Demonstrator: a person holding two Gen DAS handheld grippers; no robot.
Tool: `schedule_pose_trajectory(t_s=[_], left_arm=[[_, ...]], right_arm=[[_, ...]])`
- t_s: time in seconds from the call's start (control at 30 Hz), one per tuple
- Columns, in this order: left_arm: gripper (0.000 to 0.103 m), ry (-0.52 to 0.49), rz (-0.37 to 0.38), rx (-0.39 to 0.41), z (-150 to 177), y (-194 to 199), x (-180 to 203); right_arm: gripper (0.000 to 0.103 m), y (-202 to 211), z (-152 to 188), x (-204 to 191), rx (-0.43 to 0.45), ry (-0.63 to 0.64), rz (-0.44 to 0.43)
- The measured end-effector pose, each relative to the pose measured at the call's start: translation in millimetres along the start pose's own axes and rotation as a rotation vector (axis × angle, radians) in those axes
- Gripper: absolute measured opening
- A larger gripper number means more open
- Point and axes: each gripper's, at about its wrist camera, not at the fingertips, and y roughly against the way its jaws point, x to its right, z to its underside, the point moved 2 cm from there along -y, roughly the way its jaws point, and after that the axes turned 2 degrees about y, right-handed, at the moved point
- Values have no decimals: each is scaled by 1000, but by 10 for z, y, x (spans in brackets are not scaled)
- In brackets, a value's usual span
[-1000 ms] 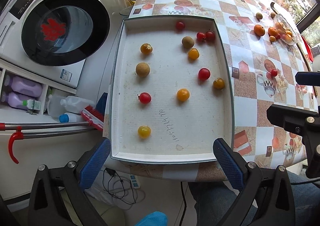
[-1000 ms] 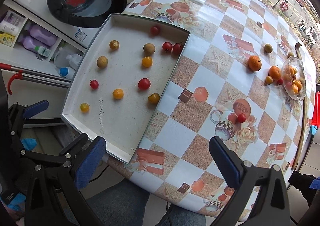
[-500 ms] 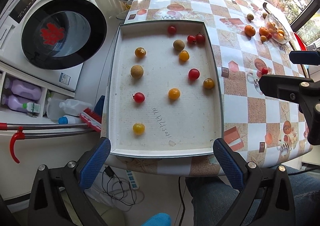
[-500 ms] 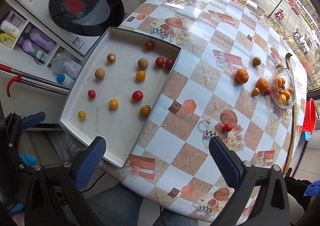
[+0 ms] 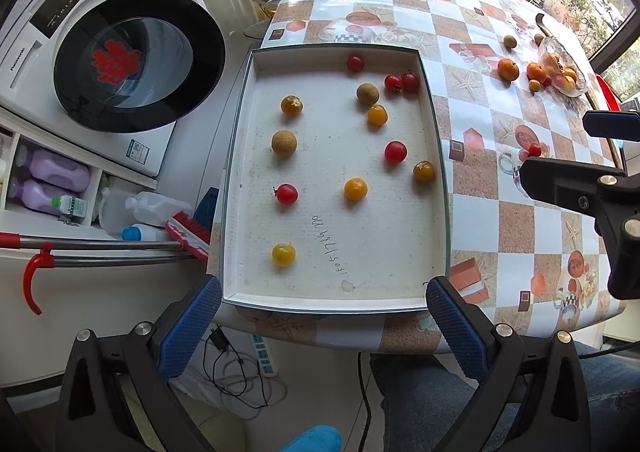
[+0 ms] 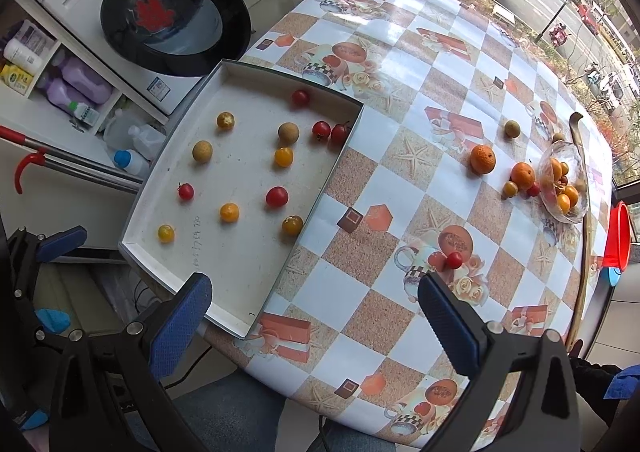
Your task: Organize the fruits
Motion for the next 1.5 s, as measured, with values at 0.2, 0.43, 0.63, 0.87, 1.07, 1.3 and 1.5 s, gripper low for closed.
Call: schedule_pose_trajectory(t_s=[0.2, 0.43, 0.63, 0.87, 1.07, 1.3, 1.5], left_arm=[[103, 2, -3, 4, -36, 18, 7], [103, -32, -20, 12, -42, 39, 71], [103, -55, -27, 15, -35, 49, 122], [103, -71, -31, 17, -34, 59, 149], [103, -71, -31, 18, -36, 59, 147], [103, -76, -29, 14, -30, 55, 155], [103, -74, -21, 15, -14, 48, 168]], right_arm=[[103, 1, -5, 3, 0, -2, -1], [103, -15, -18, -4, -4, -3, -7], [103, -10, -6, -9, -2, -5, -8], [103, -7, -2, -10, -1, -8, -10], [103, -8, -1, -14, -2, -9, -10], [103, -10, 10, -22, -2, -7, -10], [103, -14, 12, -32, -2, -10, -10]])
